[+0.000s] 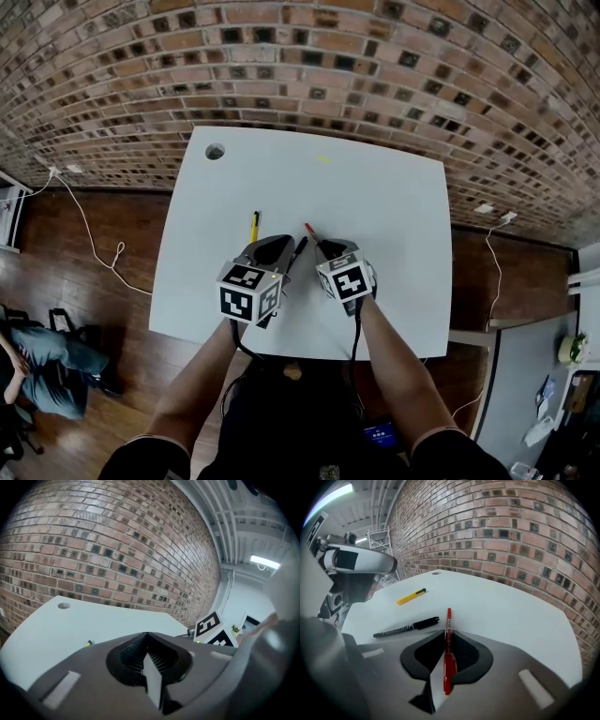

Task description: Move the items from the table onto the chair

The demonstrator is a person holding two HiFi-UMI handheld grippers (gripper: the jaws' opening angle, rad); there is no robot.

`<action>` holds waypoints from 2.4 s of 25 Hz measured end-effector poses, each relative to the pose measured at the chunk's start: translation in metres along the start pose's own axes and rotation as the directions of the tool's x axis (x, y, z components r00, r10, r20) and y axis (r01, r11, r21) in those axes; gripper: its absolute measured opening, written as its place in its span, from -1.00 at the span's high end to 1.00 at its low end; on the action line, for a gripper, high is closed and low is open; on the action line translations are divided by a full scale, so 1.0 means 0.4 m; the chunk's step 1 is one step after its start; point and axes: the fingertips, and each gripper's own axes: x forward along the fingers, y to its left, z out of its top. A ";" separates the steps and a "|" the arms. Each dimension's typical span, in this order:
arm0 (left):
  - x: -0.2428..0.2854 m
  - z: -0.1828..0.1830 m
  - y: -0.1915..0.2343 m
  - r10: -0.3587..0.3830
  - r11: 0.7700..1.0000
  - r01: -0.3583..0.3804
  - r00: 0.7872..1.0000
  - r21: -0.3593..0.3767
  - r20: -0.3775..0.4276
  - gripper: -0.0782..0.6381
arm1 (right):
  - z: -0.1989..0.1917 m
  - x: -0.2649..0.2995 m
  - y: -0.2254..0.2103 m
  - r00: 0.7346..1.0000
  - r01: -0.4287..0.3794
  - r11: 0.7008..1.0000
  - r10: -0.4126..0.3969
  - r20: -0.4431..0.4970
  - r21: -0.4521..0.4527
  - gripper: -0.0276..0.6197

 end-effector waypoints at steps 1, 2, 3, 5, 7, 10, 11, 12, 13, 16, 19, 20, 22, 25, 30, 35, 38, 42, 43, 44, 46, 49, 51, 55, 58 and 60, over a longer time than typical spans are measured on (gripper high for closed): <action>-0.001 -0.001 -0.001 0.000 1.000 0.000 1.000 -0.001 0.001 0.75 | -0.001 0.001 0.004 1.000 0.002 1.000 -0.002 -0.001 -0.002 0.78; -0.002 -0.002 -0.001 -0.001 1.000 0.001 1.000 -0.003 0.002 0.75 | -0.002 0.002 0.004 1.000 0.003 1.000 -0.003 -0.001 0.001 0.78; -0.004 -0.001 -0.002 -0.001 1.000 0.001 1.000 -0.004 0.004 0.75 | -0.003 0.001 0.003 1.000 0.003 1.000 -0.003 0.000 0.006 0.78; -0.006 0.002 -0.001 -0.001 1.000 0.001 1.000 -0.004 0.009 0.75 | -0.002 -0.004 -0.004 1.000 0.007 1.000 -0.007 0.005 0.014 0.78; -0.007 0.008 0.000 -0.002 1.000 0.002 1.000 -0.002 0.014 0.75 | 0.008 -0.017 -0.013 1.000 0.014 1.000 -0.015 0.022 0.024 0.78; -0.010 0.025 0.002 -0.002 1.000 0.002 1.000 0.003 0.030 0.75 | 0.038 -0.046 -0.028 0.998 0.024 0.999 -0.025 0.062 0.029 0.78; -0.011 0.032 0.002 -0.002 1.000 0.001 0.999 0.004 0.037 0.75 | 0.052 -0.059 -0.035 0.996 0.029 0.999 -0.031 0.080 0.028 0.78; -0.011 0.042 0.002 -0.002 1.000 0.002 0.999 0.005 0.046 0.75 | 0.069 -0.074 -0.042 0.994 0.035 0.999 -0.037 0.101 0.028 0.78; -0.012 0.053 0.000 -0.004 1.000 0.004 0.998 0.007 0.055 0.75 | 0.089 -0.092 -0.050 0.991 0.041 0.999 -0.044 0.125 0.028 0.78; -0.019 0.095 -0.013 -0.011 1.000 0.009 0.996 0.021 0.089 0.75 | 0.154 -0.152 -0.065 0.977 0.053 0.998 -0.058 0.206 0.029 0.78; -0.030 0.152 -0.031 -0.019 0.998 0.011 0.991 0.059 0.133 0.75 | 0.227 -0.215 -0.071 0.955 0.056 0.998 -0.064 0.289 0.034 0.78; -0.032 0.172 -0.041 -0.025 0.997 0.014 0.989 0.075 0.148 0.75 | 0.249 -0.238 -0.072 0.946 0.058 0.998 -0.066 0.317 0.034 0.78; -0.039 0.212 -0.064 -0.041 0.994 0.022 0.983 0.105 0.178 0.75 | 0.289 -0.288 -0.075 0.926 0.065 0.997 -0.073 0.371 0.032 0.78; -0.061 0.277 -0.105 -0.064 0.989 0.031 0.970 0.143 0.233 0.75 | 0.341 -0.382 -0.074 0.885 0.080 0.996 -0.083 0.457 0.026 0.78; -0.083 0.346 -0.164 -0.110 0.982 0.060 0.951 0.178 0.289 0.75 | 0.380 -0.496 -0.084 0.832 0.117 0.993 -0.113 0.543 0.027 0.78; -0.055 0.352 -0.214 -0.155 0.976 0.104 0.949 0.192 0.274 0.75 | 0.366 -0.553 -0.119 0.814 0.160 0.986 -0.161 0.558 0.052 0.79; -0.024 0.355 -0.271 -0.205 0.966 0.152 0.944 0.210 0.260 0.75 | 0.335 -0.606 -0.159 0.799 0.204 0.975 -0.219 0.560 0.089 0.78; 0.034 0.347 -0.401 -0.322 0.930 0.264 0.921 0.257 0.219 0.75 | 0.253 -0.714 -0.233 0.761 0.297 0.939 -0.342 0.551 0.173 0.78; 0.045 0.342 -0.442 -0.357 0.916 0.297 0.912 0.271 0.205 0.75 | 0.226 -0.748 -0.250 0.747 0.323 0.925 -0.378 0.547 0.199 0.78; 0.055 0.335 -0.485 -0.391 0.900 0.330 0.901 0.285 0.190 0.75 | 0.197 -0.783 -0.265 0.733 0.347 0.910 -0.413 0.540 0.225 0.78; 0.074 0.320 -0.575 -0.457 0.864 0.394 0.876 0.313 0.158 0.75 | 0.133 -0.856 -0.292 0.703 0.396 0.876 -0.482 0.523 0.275 0.78; 0.112 0.290 -0.732 -0.557 0.797 0.498 0.825 0.342 0.097 0.75 | 0.018 -0.974 -0.341 0.653 0.468 0.810 -0.587 0.478 0.354 0.78; 0.137 0.257 -0.846 -0.625 0.741 0.573 0.779 0.350 0.047 0.75 | -0.070 -1.052 -0.375 0.616 0.515 0.752 -0.658 0.432 0.412 0.78; 0.153 0.173 -1.066 -0.756 0.591 0.721 0.652 0.363 -0.064 0.75 | -0.240 -1.205 -0.398 0.512 0.609 0.603 -0.795 0.324 0.515 0.78; 0.128 0.103 -1.219 -0.829 0.461 0.809 0.540 0.364 -0.149 0.75 | -0.367 -1.317 -0.380 0.424 0.660 0.476 -0.875 0.235 0.581 0.78; 0.101 0.062 -1.304 -0.860 0.384 0.850 0.471 0.360 -0.196 0.75 | -0.440 -1.382 -0.363 0.372 0.680 0.399 -0.911 0.179 0.615 0.78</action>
